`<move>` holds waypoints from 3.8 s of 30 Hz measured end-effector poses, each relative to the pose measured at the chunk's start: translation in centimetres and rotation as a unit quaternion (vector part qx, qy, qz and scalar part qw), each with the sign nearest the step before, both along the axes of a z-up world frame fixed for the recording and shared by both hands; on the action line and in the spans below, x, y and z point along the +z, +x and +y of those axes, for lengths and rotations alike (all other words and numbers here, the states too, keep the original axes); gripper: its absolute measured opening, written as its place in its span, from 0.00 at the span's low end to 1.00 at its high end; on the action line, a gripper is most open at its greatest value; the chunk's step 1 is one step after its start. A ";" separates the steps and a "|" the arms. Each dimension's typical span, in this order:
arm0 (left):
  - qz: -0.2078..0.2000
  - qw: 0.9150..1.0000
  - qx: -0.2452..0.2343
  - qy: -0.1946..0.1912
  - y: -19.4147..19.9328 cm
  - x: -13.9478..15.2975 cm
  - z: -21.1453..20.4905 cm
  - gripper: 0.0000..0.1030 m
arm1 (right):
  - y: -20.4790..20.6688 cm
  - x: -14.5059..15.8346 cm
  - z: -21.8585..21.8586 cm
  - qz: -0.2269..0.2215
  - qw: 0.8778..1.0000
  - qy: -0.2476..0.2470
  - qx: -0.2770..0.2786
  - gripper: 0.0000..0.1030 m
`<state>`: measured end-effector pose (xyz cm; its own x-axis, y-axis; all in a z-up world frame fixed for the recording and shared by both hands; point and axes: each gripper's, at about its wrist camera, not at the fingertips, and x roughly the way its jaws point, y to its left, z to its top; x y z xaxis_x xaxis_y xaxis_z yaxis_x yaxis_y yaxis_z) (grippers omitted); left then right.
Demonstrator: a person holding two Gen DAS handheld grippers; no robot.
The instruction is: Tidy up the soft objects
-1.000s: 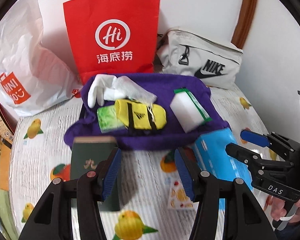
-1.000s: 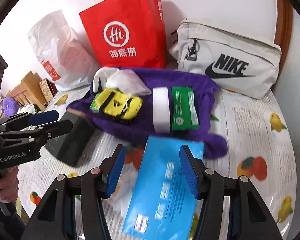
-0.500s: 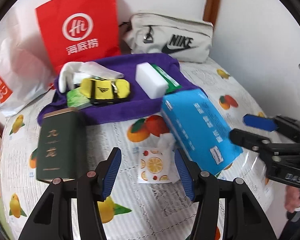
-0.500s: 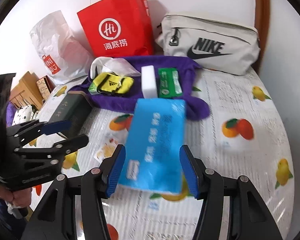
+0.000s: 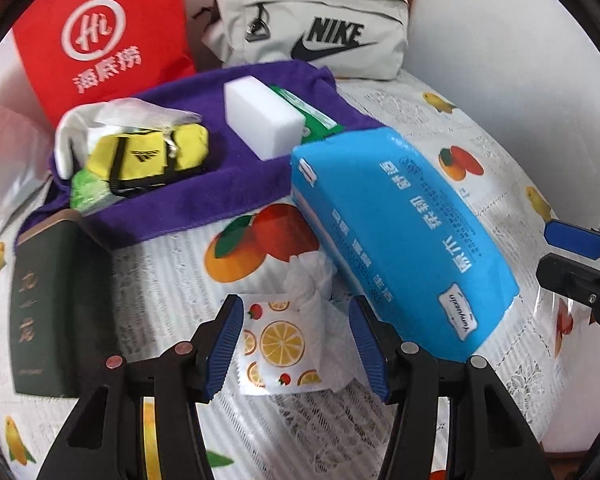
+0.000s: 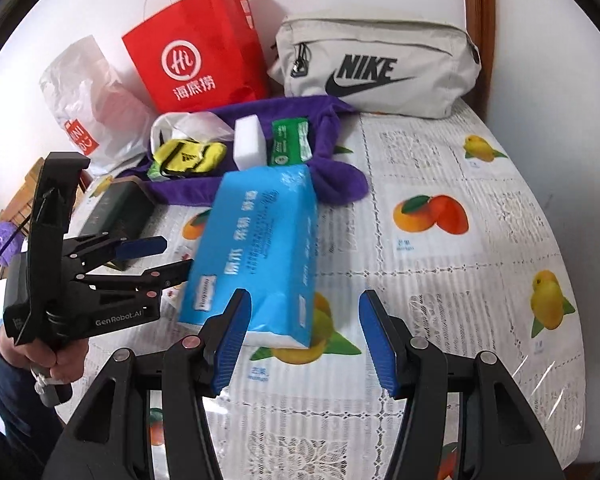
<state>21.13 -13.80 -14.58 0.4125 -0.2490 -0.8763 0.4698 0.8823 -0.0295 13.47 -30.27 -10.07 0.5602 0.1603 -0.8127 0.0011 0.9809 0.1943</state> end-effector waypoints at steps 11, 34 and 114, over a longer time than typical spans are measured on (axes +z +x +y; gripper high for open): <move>0.020 0.999 -0.025 -0.015 1.5 -1.7 -0.6 0.43 | 1.6 -1.3 0.8 0.017 1.000 0.003 0.012 0.54; -0.066 0.996 0.049 -0.046 -2.2 6.7 6.8 0.21 | -0.5 0.1 10.5 -0.027 0.992 -0.003 0.125 0.54; -0.072 0.982 0.144 -0.101 -1.8 6.3 20.9 0.21 | 5.9 -6.8 20.5 -0.035 0.993 -0.110 0.023 0.03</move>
